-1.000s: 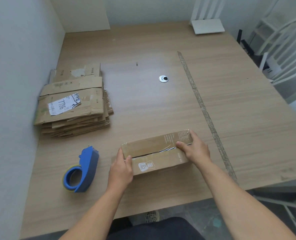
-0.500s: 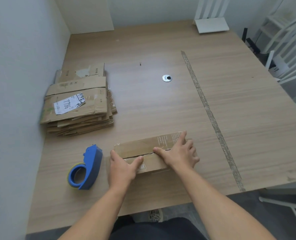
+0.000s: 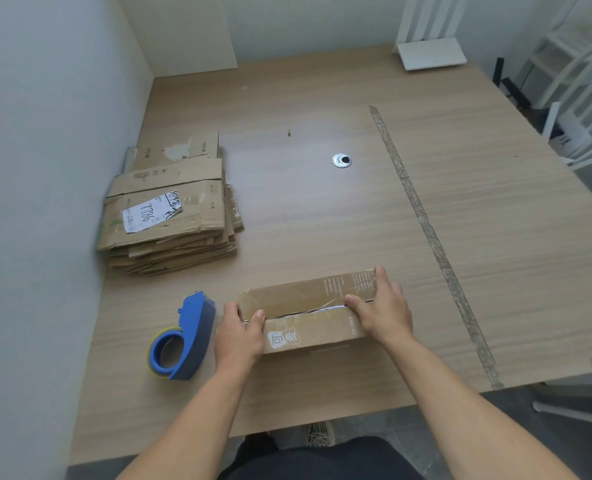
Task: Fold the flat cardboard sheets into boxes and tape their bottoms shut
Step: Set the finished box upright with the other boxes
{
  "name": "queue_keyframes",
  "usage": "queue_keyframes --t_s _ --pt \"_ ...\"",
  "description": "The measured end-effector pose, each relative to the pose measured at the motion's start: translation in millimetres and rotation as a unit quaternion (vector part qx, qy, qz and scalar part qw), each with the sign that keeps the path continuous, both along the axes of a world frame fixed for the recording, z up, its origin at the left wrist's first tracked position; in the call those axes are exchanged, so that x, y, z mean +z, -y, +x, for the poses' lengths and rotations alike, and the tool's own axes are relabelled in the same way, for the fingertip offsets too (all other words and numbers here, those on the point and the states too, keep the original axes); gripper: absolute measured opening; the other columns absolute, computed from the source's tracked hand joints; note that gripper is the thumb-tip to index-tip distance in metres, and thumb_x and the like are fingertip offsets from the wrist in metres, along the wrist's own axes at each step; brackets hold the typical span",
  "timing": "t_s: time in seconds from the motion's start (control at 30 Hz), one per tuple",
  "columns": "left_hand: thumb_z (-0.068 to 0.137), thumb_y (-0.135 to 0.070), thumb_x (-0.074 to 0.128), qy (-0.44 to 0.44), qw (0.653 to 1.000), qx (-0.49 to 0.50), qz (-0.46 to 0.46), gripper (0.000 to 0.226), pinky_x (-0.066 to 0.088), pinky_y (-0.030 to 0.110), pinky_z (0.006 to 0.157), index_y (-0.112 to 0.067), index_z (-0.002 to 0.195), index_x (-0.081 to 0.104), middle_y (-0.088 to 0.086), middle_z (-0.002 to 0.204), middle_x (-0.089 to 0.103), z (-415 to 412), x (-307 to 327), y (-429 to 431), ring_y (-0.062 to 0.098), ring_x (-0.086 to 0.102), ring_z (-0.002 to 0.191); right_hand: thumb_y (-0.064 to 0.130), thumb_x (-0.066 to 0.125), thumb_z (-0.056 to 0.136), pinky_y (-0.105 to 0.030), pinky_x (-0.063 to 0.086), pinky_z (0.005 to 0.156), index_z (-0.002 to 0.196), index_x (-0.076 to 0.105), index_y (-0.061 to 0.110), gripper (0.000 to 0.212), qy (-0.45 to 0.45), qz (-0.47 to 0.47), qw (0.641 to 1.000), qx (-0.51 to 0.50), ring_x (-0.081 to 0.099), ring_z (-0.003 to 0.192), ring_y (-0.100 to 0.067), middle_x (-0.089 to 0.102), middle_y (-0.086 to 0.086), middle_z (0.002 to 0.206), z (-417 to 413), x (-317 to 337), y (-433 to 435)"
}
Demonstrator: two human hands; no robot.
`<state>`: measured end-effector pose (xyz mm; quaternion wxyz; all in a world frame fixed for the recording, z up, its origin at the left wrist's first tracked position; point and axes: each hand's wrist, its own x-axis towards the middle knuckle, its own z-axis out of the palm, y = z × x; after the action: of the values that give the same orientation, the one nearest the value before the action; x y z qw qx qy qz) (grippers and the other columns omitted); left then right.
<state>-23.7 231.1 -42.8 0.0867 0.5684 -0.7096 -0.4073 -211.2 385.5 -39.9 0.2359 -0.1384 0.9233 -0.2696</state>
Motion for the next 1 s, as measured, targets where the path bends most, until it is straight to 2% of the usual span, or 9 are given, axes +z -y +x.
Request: queue_keyframes --t_s 0.2,0.37,0.47,0.53,0.6,0.67,0.73,0.87,1.0 --pt "0.099 -0.031 0.055 -0.03 0.999 -0.011 -0.001 0.008 0.052 0.044 0.083 -0.024 0.099 0.06 -0.003 0.091 0.068 9.9 -0.4 9.0 0.023 0.063 0.091 0.034 0.065 0.093 -0.03 0.039 0.094 0.15 0.038 0.029 0.063 0.017 -0.078 0.997 0.004 0.054 0.114 -0.028 0.056 -0.014 0.124 -6.1 -1.7 -19.8" --pt "0.101 -0.029 0.052 -0.058 0.998 -0.019 0.023 0.014 0.054 0.04 0.083 -0.035 0.101 0.064 -0.01 0.093 0.069 15.7 4.1 10.8 0.015 0.064 0.092 0.04 0.066 0.085 -0.044 0.05 0.1 0.112 0.055 0.069 0.041 0.159 -0.206 0.964 -0.059 0.066 0.107 -0.019 0.065 0.001 0.119 -9.6 -11.8 -38.4" --pt "0.103 -0.027 0.051 -0.079 0.996 -0.018 0.036 0.018 0.053 0.037 0.083 -0.036 0.107 0.066 -0.015 0.095 0.068 18.9 7.4 11.8 0.01 0.063 0.093 0.017 0.061 0.097 -0.04 0.054 0.094 0.132 0.054 0.045 0.046 0.21 -0.265 0.938 -0.071 0.068 0.102 -0.016 0.066 -0.001 0.121 -11.7 -9.8 -39.9" --pt "0.103 -0.028 0.049 -0.077 0.996 -0.026 0.032 0.019 0.053 0.037 0.081 -0.035 0.107 0.066 -0.015 0.093 0.067 18.3 7.1 12.6 0.012 0.063 0.092 0.012 0.058 0.098 -0.028 0.056 0.073 0.141 0.049 0.032 0.049 0.228 -0.27 0.933 -0.071 0.068 0.089 -0.014 0.069 -0.002 0.109 -13.4 -7.5 -41.3" --pt "0.104 -0.028 0.047 -0.043 0.998 -0.051 0.006 0.02 0.048 0.036 0.077 -0.027 0.112 0.065 -0.011 0.093 0.066 16.3 6.3 11.6 0.018 0.062 0.095 0.012 0.058 0.098 -0.025 0.054 0.06 0.143 0.044 0.035 0.053 0.233 -0.257 0.937 -0.041 0.066 0.08 -0.014 0.067 -0.005 0.1 -16.1 -4.3 -45.4" --pt "0.103 -0.028 0.046 0.032 0.992 -0.096 -0.069 0.024 0.046 0.041 0.082 -0.018 0.121 0.059 0.003 0.111 0.065 14.1 4.2 11.1 0.029 0.058 0.106 0.012 0.057 0.099 -0.026 0.055 0.062 0.145 0.031 0.045 0.062 0.251 -0.239 0.938 -0.003 0.065 0.082 -0.016 0.063 -0.005 0.1 -19.8 0.2 -48.0" --pt "0.098 -0.028 0.055 0.118 0.966 -0.151 -0.176 0.046 0.042 0.049 0.097 -0.016 0.141 0.046 0.008 0.144 0.048 10.8 8.9 7.1 0.033 0.045 0.124 0.014 0.056 0.1 -0.031 0.057 0.071 0.144 0.03 0.049 0.062 0.251 -0.221 0.942 0.012 0.065 0.088 -0.018 0.06 -0.005 0.107 -21.2 2.0 -45.9" --pt "0.091 -0.045 0.062 0.099 0.903 -0.329 -0.26 0.062 0.036 0.044 0.104 -0.026 0.147 0.043 -0.002 0.149 0.044 -5.9 34.5 -22.7 0.024 0.04 0.133 0.016 0.062 0.094 -0.037 0.052 0.095 0.135 0.05 0.039 0.048 0.166 -0.195 0.967 0.013 0.061 0.107 -0.017 0.057 -0.003 0.123 -19.0 -0.6 -39.5" --pt "0.094 -0.066 0.029 0.18 0.848 -0.444 -0.225 0.065 0.022 0.039 0.114 -0.039 0.153 0.026 -0.01 0.161 0.024 -12.3 28.9 -41.4 0.017 0.023 0.143 0.014 0.067 0.091 -0.01 0.044 0.085 0.124 0.058 0.025 0.035 0.153 -0.231 0.961 -0.001 0.055 0.103 0.009 0.059 0.005 0.124 -17.5 -3.2 -39.0"
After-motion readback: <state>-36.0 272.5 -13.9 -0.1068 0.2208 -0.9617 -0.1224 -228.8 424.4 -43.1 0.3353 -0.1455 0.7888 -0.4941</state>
